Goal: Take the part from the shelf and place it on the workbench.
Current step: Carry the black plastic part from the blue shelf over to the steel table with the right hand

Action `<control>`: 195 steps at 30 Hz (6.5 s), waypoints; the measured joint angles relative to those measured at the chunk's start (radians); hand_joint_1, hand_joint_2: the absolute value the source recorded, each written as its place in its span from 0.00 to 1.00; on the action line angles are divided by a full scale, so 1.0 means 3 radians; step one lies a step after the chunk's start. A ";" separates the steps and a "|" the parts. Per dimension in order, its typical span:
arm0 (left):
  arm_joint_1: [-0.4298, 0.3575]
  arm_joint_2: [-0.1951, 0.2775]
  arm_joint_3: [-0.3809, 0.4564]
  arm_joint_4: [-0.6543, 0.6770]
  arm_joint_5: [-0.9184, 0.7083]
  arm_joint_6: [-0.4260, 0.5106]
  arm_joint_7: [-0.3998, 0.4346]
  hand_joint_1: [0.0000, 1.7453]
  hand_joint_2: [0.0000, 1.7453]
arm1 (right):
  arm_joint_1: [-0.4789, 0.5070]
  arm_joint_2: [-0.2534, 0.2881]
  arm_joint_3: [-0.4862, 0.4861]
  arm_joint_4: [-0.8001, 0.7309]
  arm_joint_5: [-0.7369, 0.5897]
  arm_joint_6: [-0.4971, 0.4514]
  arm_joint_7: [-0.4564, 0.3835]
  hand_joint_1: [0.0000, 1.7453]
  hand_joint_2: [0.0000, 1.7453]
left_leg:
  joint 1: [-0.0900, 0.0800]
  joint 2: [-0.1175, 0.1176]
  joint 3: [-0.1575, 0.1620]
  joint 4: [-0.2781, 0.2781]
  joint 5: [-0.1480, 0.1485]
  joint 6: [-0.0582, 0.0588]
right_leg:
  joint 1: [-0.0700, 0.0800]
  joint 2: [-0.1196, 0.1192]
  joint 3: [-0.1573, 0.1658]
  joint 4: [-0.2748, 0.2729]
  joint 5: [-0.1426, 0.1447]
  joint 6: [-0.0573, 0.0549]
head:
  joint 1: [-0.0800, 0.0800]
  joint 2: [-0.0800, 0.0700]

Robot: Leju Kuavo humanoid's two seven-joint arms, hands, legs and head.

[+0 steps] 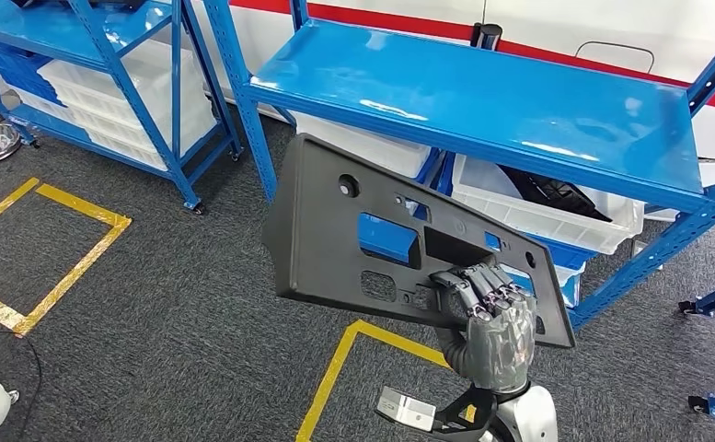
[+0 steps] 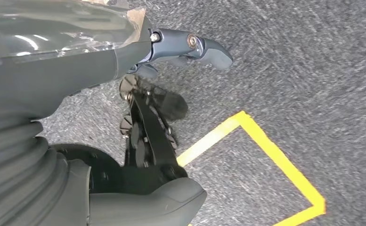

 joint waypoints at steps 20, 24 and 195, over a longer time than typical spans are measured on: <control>-0.0065 -0.0019 -0.0118 -0.0010 -0.0059 -0.0046 0.0016 0.00 1.00 | 0.0275 -0.0065 -0.0197 -0.0267 0.0025 -0.0001 -0.0065 1.00 1.00 | -0.0060 0.0040 0.0027 -0.0746 0.0534 0.0135 | -0.0022 0.0042 0.0281 0.0011 -0.0277 0.0218 | 0.0034 0.0000; -0.0055 -0.0010 -0.0118 -0.0010 -0.0039 -0.0048 0.0003 0.00 1.00 | 0.0278 -0.0051 -0.0200 -0.0268 0.0016 -0.0001 -0.0101 1.00 1.00 | -0.0032 0.0024 -0.0051 -0.0603 0.0375 0.0050 | -0.0048 0.0035 0.0186 0.0004 -0.0194 0.0064 | 0.0017 0.0000; 0.0029 -0.0057 0.0533 -0.0018 0.0018 0.0069 -0.0222 0.00 1.00 | -0.1234 0.0017 0.0053 0.1356 0.0458 0.0199 0.0541 1.00 1.00 | 0.0014 0.0011 0.0175 -0.0680 0.0299 0.0195 | -0.0028 0.0100 -0.0703 0.0871 -0.0174 0.0162 | 0.0102 0.0000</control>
